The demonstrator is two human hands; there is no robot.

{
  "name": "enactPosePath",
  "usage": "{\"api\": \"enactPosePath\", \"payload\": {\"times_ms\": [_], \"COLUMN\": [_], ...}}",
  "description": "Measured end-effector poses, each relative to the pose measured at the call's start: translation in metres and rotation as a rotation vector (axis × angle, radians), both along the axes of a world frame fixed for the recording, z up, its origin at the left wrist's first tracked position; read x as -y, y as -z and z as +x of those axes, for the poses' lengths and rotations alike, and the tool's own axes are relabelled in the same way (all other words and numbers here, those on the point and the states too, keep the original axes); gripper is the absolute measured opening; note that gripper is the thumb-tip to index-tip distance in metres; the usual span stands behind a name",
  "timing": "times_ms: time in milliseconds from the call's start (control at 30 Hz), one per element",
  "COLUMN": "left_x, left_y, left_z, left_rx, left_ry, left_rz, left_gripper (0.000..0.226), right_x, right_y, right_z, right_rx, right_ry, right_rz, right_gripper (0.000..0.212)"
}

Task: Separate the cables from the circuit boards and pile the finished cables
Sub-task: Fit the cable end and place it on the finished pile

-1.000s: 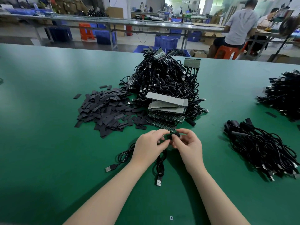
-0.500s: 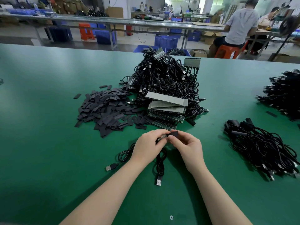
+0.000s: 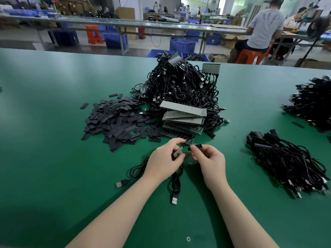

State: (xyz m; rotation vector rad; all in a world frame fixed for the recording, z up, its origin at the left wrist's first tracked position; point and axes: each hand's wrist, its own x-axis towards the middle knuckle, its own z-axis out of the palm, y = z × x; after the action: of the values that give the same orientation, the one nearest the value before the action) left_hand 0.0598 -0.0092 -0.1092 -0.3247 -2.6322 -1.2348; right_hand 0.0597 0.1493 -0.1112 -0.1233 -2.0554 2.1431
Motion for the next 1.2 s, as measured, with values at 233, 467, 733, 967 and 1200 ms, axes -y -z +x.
{"api": "enactPosePath", "payload": {"times_ms": [233,467,733,967,1200], "left_x": [-0.0021,-0.0063,-0.0084,-0.0070,-0.0051], "left_y": [0.0028,0.0024,-0.0013,-0.0025,0.0004], "left_z": [0.0006,0.0044,0.0051,0.0044,0.0025], "left_rx": [-0.118,-0.359,-0.318,-0.266,-0.273], "left_ry": [-0.089,-0.180,-0.180,-0.056,-0.053], "left_rz": [-0.054,-0.251,-0.242,-0.239,-0.220], "left_gripper": [0.023,0.014,0.035,0.032,0.028], "right_x": [0.0008,0.0017,0.0019,-0.0010,-0.0019], "right_y": [0.0016,0.0027,0.0027,0.0039,0.0053], "right_z": [-0.0007,-0.0019,-0.0031,-0.0037,-0.0035], "right_rx": [-0.018,-0.024,-0.016,-0.019,-0.021], "right_ry": [-0.023,-0.027,-0.004,0.008,0.009], "right_rz": [-0.076,-0.081,-0.120,-0.124,-0.183], "right_gripper": [0.008,0.009,0.007,0.007,0.002]}}
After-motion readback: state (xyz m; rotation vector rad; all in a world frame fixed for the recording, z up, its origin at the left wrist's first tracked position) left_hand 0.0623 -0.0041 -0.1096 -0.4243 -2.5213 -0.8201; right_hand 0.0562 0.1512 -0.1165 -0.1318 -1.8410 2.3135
